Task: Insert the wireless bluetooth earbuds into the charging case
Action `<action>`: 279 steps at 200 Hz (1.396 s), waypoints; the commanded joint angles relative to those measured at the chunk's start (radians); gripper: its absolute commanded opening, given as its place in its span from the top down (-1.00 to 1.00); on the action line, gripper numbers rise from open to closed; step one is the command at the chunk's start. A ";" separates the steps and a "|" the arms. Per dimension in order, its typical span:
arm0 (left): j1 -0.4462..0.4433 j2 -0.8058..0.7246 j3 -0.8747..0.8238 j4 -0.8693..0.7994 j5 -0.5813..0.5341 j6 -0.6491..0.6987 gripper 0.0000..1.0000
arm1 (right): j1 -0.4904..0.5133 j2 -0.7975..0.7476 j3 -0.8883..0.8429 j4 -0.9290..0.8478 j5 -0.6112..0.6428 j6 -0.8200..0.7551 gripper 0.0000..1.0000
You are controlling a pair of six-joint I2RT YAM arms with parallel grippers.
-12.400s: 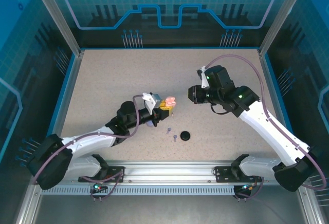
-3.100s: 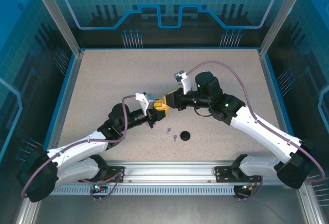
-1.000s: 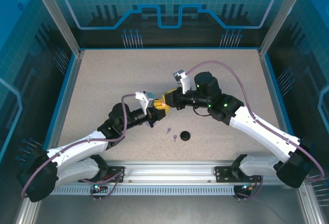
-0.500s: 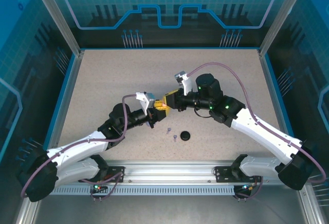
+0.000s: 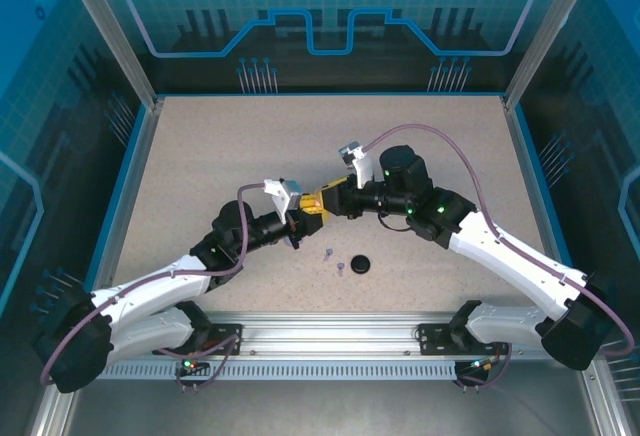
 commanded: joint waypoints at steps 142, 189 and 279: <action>0.000 -0.026 0.038 0.047 0.028 0.019 0.92 | -0.115 -0.009 0.022 -0.059 -0.258 -0.015 -0.53; 0.000 -0.034 0.036 0.042 0.027 0.018 0.92 | -0.107 0.050 0.038 -0.022 -0.332 0.009 -0.50; -0.001 -0.027 0.030 0.028 0.008 0.026 0.92 | -0.108 -0.023 0.042 -0.061 -0.308 -0.021 -0.17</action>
